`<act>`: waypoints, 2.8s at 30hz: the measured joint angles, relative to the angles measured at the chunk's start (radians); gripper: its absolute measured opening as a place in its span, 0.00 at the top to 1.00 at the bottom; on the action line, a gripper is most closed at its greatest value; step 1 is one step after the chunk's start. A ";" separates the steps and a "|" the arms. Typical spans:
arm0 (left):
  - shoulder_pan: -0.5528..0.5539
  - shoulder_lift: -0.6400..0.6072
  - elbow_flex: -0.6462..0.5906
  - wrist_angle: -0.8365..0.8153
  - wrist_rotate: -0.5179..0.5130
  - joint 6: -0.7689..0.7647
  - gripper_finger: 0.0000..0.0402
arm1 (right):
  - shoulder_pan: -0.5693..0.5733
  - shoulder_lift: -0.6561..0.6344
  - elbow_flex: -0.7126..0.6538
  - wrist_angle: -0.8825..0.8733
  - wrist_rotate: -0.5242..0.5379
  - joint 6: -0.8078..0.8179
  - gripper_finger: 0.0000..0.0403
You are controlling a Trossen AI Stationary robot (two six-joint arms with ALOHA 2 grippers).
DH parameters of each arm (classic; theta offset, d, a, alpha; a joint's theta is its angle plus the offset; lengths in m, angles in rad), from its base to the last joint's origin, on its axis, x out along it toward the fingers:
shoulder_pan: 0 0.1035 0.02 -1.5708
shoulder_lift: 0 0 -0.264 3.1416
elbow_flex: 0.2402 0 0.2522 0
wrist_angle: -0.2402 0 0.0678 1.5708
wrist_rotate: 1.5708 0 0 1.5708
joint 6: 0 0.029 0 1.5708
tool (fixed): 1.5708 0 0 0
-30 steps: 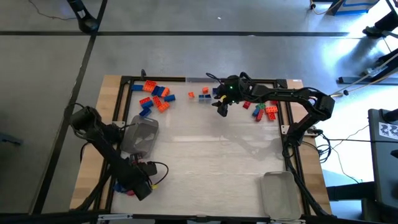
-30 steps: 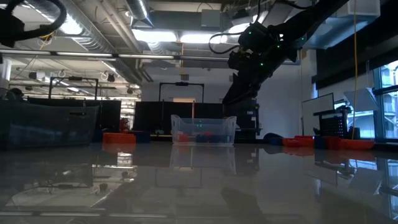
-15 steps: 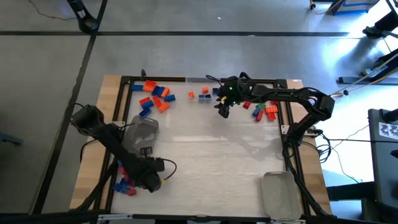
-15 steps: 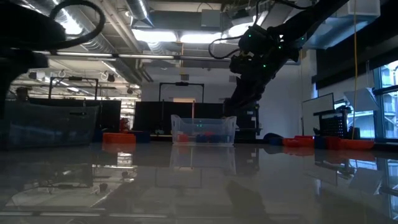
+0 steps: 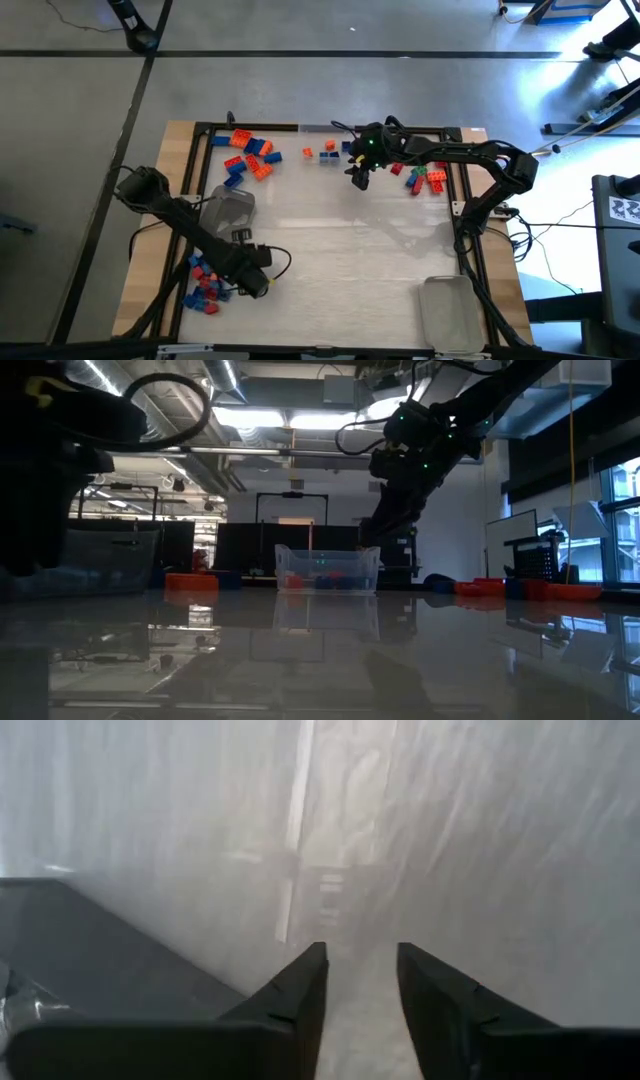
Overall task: Sort blocks by size
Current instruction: Put the orange 4 game piece into the transparent bin
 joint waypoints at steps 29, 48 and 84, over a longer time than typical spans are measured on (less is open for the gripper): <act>-0.181 -0.107 -0.144 0.130 0.104 -0.291 0.51 | 0.000 0.000 0.000 -0.029 -0.026 -0.001 0.52; -0.138 -0.110 -0.226 0.239 0.070 -0.100 0.69 | 0.020 -0.003 0.000 -0.053 -0.008 -0.034 0.52; 0.681 -0.447 -0.164 0.800 -0.108 0.813 0.67 | -0.084 -0.373 -0.180 0.056 -0.061 -0.088 0.52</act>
